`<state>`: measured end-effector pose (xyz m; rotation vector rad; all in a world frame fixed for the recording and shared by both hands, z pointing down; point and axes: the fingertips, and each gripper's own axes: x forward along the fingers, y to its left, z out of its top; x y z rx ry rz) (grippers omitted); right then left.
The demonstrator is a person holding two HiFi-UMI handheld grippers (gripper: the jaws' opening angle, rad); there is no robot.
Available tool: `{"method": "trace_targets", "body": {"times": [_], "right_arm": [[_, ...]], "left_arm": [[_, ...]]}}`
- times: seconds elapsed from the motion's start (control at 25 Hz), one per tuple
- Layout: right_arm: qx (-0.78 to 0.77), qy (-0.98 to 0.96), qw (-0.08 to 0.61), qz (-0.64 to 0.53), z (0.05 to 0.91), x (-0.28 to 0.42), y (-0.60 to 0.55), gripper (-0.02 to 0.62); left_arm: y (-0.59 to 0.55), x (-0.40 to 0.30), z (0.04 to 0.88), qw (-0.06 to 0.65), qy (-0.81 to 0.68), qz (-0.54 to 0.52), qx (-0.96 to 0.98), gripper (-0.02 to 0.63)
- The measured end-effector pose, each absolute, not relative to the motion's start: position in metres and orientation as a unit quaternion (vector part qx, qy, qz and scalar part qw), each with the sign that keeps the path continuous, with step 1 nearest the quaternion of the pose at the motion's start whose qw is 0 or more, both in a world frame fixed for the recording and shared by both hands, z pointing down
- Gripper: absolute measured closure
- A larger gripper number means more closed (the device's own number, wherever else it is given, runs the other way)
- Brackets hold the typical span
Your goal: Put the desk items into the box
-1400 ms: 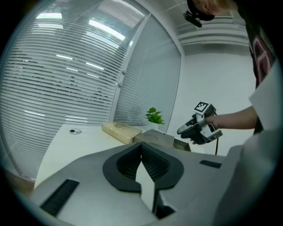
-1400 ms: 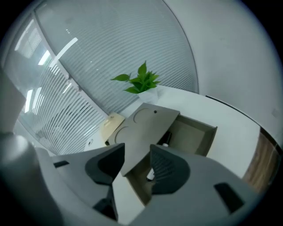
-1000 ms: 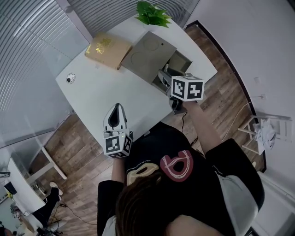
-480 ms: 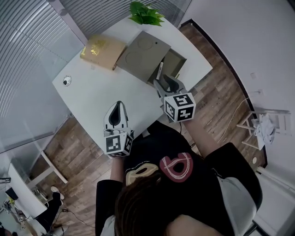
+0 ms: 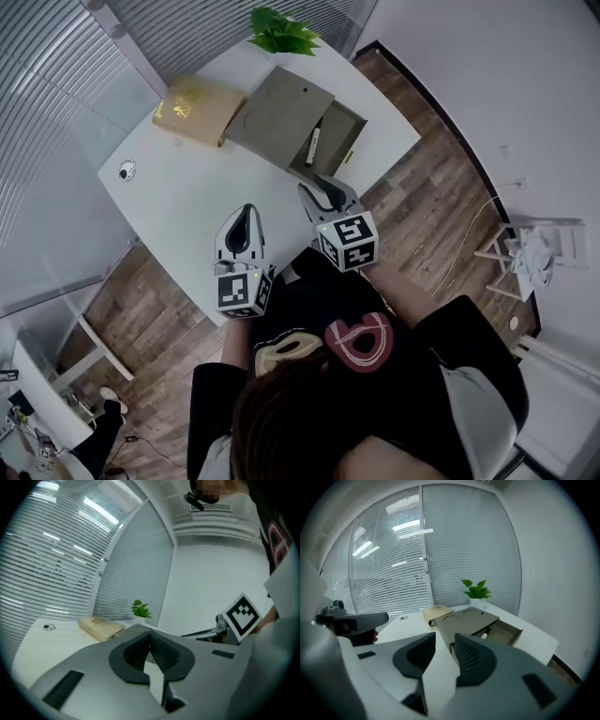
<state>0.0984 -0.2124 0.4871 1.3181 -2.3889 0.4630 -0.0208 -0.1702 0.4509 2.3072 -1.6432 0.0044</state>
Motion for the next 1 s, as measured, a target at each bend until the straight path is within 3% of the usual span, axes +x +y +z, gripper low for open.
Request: {"method": "trace_targets", "body": {"times": [0.16,0.44,1.0], "right_arm": [[0.484,-0.843,0.167,0.167,0.484,0.107,-0.214,0.525],[0.497,-0.837,0.169,0.152,0.481,0.119,-0.22,0.575],[0.517,-0.837,0.163,0.073,0.459,0.123,-0.219,0.586]], "left_arm": [[-0.168,-0.015,0.452,0.158,-0.567,0.005,0.808,0.589],[-0.171,-0.011,0.447,0.141,-0.55,0.01,0.823,0.589],[-0.164,-0.015,0.445,0.144,-0.566,0.009,0.812,0.589]]}}
